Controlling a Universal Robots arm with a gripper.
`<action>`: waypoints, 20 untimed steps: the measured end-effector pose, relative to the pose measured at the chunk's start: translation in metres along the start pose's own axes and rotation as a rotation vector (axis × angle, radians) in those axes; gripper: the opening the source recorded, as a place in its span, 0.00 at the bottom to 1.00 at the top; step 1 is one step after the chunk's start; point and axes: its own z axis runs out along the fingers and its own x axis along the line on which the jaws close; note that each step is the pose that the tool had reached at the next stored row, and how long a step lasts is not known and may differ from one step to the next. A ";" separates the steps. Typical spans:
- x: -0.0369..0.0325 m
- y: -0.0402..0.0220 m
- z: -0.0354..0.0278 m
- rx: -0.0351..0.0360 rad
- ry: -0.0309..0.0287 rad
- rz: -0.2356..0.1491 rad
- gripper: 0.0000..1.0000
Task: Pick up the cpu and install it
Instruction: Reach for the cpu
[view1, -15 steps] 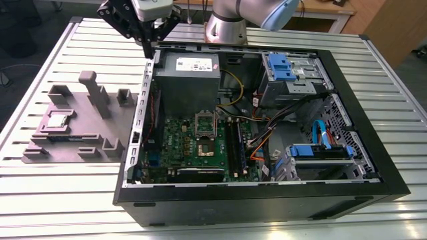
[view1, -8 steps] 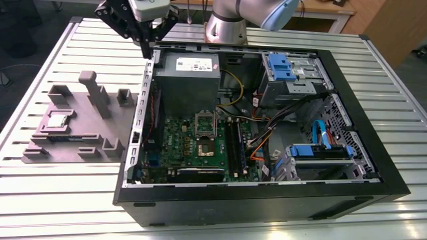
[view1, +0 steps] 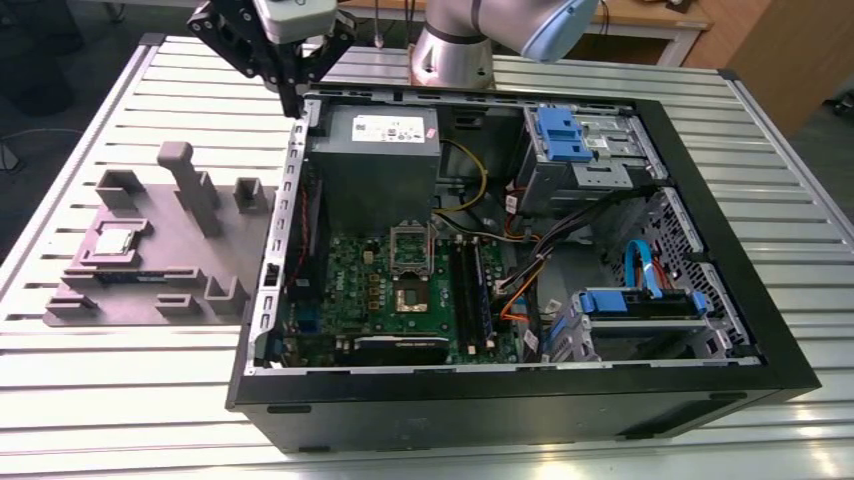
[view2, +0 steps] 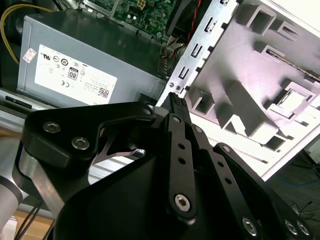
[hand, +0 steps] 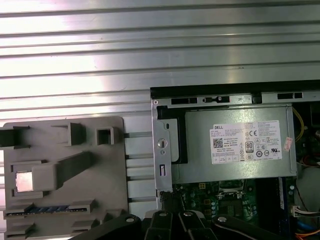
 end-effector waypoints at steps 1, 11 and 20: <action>0.0001 0.0000 0.0001 -0.0001 -0.0001 0.000 0.11; 0.0021 -0.0002 0.0003 0.0000 -0.0001 0.000 0.11; 0.0068 -0.0006 0.0029 -0.0002 -0.0001 0.000 0.11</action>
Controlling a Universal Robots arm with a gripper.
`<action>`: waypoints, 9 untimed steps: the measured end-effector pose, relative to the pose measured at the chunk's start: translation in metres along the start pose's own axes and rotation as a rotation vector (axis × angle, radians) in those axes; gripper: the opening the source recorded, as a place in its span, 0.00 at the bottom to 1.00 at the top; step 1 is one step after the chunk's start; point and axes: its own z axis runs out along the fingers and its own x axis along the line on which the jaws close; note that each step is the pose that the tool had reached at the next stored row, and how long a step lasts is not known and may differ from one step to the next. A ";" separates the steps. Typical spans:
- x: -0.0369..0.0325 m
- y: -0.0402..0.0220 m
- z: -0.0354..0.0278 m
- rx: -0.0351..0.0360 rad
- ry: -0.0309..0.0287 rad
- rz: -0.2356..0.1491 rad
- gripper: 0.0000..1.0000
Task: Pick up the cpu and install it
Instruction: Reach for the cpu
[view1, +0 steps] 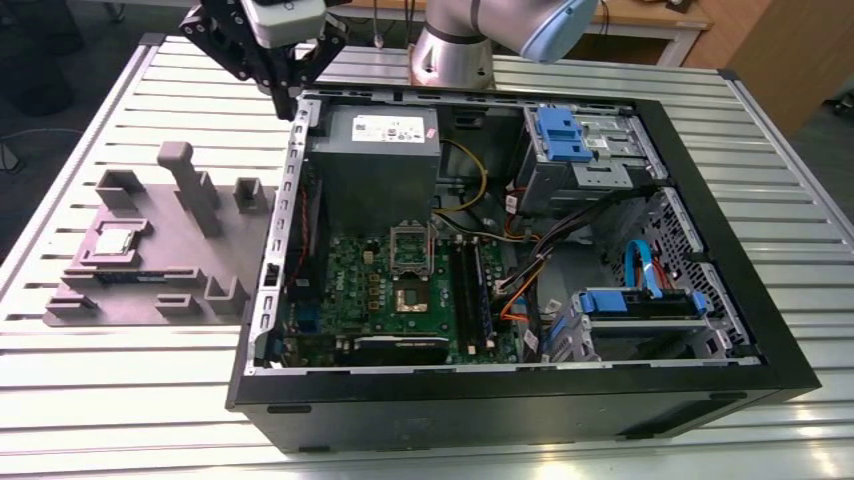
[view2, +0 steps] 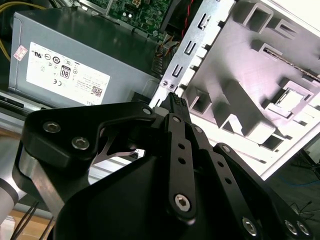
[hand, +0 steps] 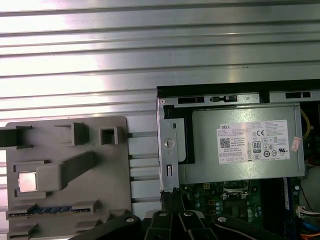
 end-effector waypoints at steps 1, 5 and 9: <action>0.0004 0.0000 0.0000 -0.0001 0.0000 0.000 0.11; 0.0034 -0.0003 0.0000 0.0000 0.0000 0.000 0.11; 0.0054 -0.0004 0.0000 0.0000 0.0000 0.000 0.11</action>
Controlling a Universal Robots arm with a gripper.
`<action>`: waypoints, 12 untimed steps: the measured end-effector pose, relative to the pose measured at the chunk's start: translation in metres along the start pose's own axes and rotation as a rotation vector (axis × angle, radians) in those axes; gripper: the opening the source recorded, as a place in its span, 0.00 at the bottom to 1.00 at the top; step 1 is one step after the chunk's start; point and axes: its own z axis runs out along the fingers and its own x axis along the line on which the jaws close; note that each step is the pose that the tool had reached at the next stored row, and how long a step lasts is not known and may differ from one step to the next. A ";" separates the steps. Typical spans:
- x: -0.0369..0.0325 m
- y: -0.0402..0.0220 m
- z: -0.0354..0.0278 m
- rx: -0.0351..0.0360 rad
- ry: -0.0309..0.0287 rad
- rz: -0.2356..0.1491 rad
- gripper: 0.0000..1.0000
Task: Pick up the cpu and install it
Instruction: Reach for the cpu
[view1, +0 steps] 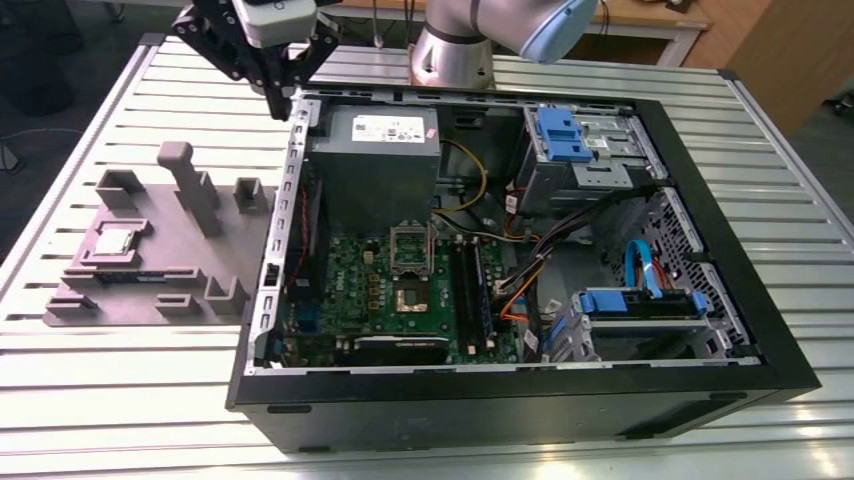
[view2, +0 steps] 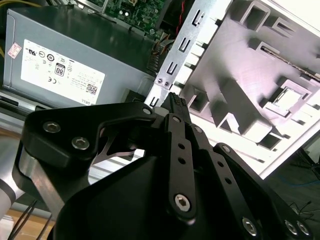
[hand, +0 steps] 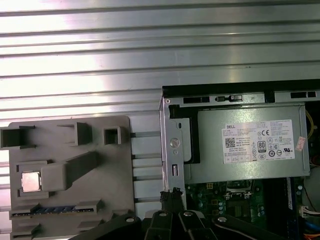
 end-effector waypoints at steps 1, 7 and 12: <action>0.0004 0.0000 -0.0001 0.0001 0.0001 0.000 0.11; 0.0019 -0.0002 0.0000 0.0001 0.0001 0.000 0.11; 0.0052 -0.0004 0.0000 0.0001 0.0001 0.000 0.11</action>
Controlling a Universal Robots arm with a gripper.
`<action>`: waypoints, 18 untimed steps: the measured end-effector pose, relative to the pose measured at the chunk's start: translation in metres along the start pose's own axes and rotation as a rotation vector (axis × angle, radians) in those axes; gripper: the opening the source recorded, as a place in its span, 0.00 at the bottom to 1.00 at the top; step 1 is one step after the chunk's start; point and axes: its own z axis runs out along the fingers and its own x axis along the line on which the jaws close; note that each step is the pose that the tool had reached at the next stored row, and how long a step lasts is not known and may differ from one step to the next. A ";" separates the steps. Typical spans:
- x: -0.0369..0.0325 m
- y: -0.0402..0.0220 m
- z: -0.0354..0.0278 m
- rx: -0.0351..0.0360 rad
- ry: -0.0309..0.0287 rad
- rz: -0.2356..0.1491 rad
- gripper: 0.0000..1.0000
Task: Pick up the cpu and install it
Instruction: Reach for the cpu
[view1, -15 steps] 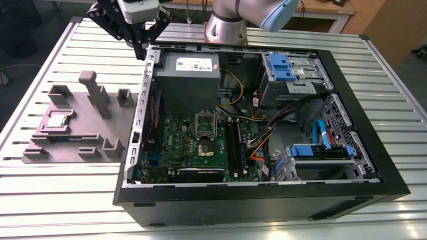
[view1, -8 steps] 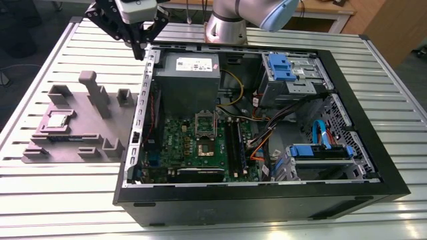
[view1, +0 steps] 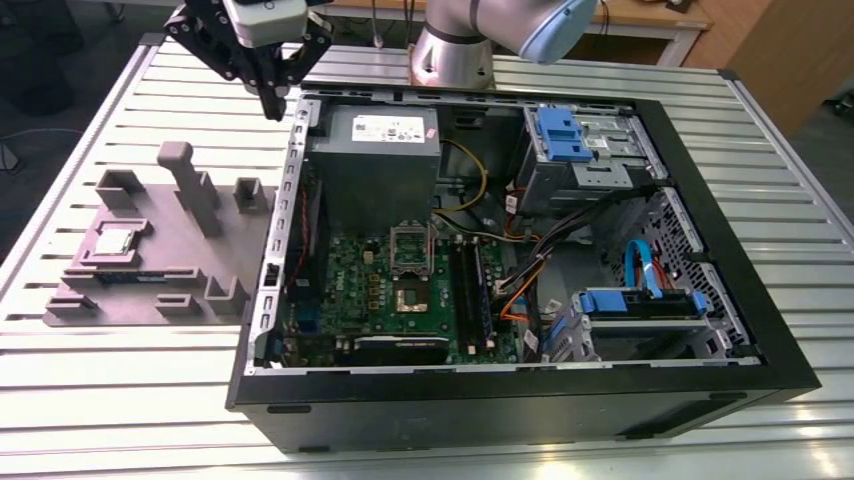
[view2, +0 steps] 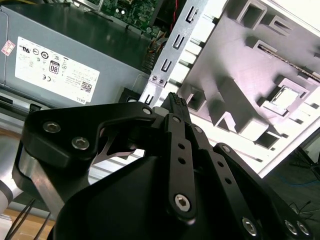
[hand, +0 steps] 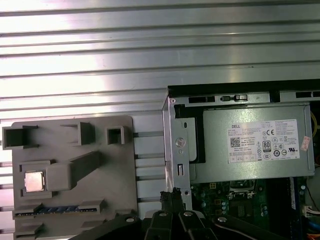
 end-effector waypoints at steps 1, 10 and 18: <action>0.0001 0.0000 0.0000 0.0001 0.0001 0.000 0.11; 0.0034 -0.0003 0.0003 0.0000 0.0000 0.000 0.11; 0.0048 -0.0004 0.0003 0.0000 0.0000 0.000 0.11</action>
